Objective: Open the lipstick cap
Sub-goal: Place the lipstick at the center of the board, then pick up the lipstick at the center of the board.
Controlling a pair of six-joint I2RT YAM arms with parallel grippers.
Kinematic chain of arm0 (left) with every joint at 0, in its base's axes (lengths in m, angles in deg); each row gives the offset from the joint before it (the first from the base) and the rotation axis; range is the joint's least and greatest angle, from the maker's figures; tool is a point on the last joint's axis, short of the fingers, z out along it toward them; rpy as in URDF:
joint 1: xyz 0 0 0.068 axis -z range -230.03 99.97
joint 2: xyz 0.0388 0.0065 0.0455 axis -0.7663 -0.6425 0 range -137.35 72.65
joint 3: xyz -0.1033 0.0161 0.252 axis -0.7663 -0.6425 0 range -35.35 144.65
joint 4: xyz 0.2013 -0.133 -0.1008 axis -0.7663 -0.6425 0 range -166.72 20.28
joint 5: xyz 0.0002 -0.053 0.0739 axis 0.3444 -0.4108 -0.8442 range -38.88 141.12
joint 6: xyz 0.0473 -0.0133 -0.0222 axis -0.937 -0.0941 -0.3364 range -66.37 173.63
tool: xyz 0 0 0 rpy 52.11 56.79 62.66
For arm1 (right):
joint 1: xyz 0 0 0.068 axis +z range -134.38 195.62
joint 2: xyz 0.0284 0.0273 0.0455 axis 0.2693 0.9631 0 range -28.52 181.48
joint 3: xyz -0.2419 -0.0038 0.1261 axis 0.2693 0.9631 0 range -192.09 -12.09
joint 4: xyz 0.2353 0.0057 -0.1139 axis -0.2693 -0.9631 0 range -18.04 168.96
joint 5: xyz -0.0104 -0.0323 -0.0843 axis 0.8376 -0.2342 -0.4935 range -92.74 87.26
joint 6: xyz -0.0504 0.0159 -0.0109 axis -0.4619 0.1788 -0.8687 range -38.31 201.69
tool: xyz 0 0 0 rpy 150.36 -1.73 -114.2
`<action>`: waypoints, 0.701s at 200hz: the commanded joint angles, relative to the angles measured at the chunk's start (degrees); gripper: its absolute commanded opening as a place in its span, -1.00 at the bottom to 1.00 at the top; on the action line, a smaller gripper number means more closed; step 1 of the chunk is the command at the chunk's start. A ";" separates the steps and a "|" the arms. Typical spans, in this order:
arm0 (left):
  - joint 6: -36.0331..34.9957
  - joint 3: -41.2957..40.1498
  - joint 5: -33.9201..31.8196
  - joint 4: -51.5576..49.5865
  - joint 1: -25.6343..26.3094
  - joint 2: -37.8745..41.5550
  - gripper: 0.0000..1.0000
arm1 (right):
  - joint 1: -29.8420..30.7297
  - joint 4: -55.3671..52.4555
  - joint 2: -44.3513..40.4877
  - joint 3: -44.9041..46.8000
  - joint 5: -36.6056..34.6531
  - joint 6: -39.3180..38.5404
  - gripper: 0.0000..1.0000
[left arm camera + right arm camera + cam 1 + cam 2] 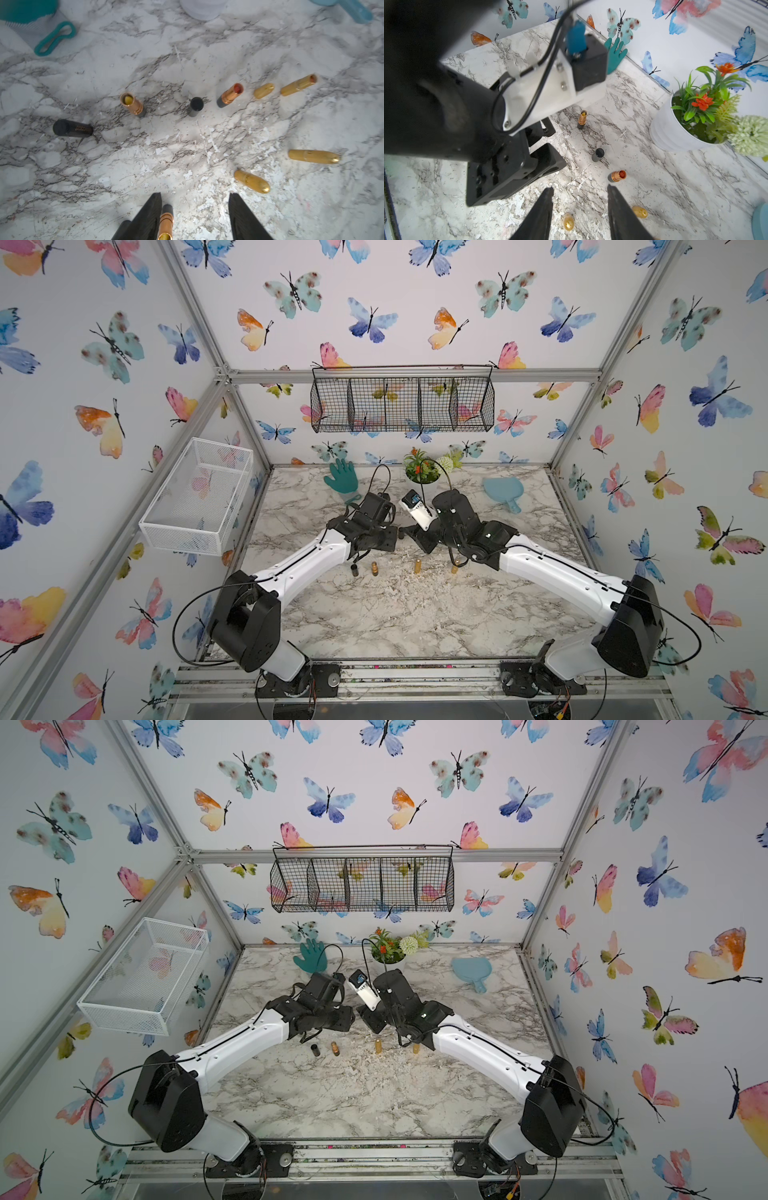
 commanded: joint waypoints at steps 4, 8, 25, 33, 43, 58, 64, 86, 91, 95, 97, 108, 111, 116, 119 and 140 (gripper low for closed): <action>-2.52 5.34 7.62 -7.40 0.74 -4.45 0.10 | 0.12 -3.33 -5.21 -1.61 -3.67 0.57 -0.09; -2.56 5.80 7.68 -7.76 1.00 -5.05 0.11 | 0.12 -3.47 -6.10 -1.36 -4.23 0.43 -0.09; -3.08 6.70 7.70 -7.83 2.36 -6.87 0.11 | 0.12 -2.62 -10.87 0.82 -7.88 -0.38 -0.09; -3.28 7.39 7.56 -7.88 3.13 -7.85 0.11 | 0.12 -1.97 -13.01 1.99 -9.10 -0.56 -0.08; -3.38 8.18 7.27 -7.87 3.93 -9.03 0.11 | 0.12 -1.73 -15.16 2.78 -10.38 -0.65 -0.08; -3.39 9.27 7.04 -7.87 4.86 -10.93 0.12 | 0.13 -1.73 -17.40 3.42 -11.53 -0.24 -0.08; -3.47 9.66 6.86 -7.84 5.18 -11.59 0.12 | 0.12 -1.68 -18.14 3.74 -11.74 0.03 -0.08; -3.92 10.88 6.24 -7.84 6.82 -14.04 0.12 | 0.12 -0.95 -20.06 5.55 -12.47 0.57 -0.08; -4.12 11.13 6.12 -7.89 7.18 -14.64 0.12 | 0.12 -0.77 -20.21 6.00 -12.60 0.65 -0.07; -4.30 11.23 5.95 -7.87 7.46 -15.10 0.12 | 0.16 -0.70 -20.30 6.31 -12.76 0.66 -0.08; -4.39 11.27 5.87 -7.87 7.59 -15.33 0.12 | 0.13 -0.68 -20.30 6.45 -12.78 0.62 -0.08; -4.79 11.46 5.60 -7.82 8.15 -16.62 0.11 | 0.19 -0.97 -20.07 6.86 -13.20 0.75 -0.08; -4.84 11.45 5.42 -7.99 8.22 -17.02 0.11 | 0.14 -1.06 -19.98 6.92 -13.22 0.82 -0.08; -4.89 11.53 5.41 -8.14 8.45 -17.49 0.12 | 0.12 -1.11 -19.83 7.05 -13.22 0.92 -0.08; -4.96 11.65 5.39 -8.11 8.53 -17.78 0.12 | 0.12 -1.18 -19.68 7.12 -13.22 0.97 -0.08; -5.15 11.81 4.92 -8.19 9.23 -19.43 0.11 | 0.12 -0.73 -19.62 7.92 -13.10 1.10 -0.07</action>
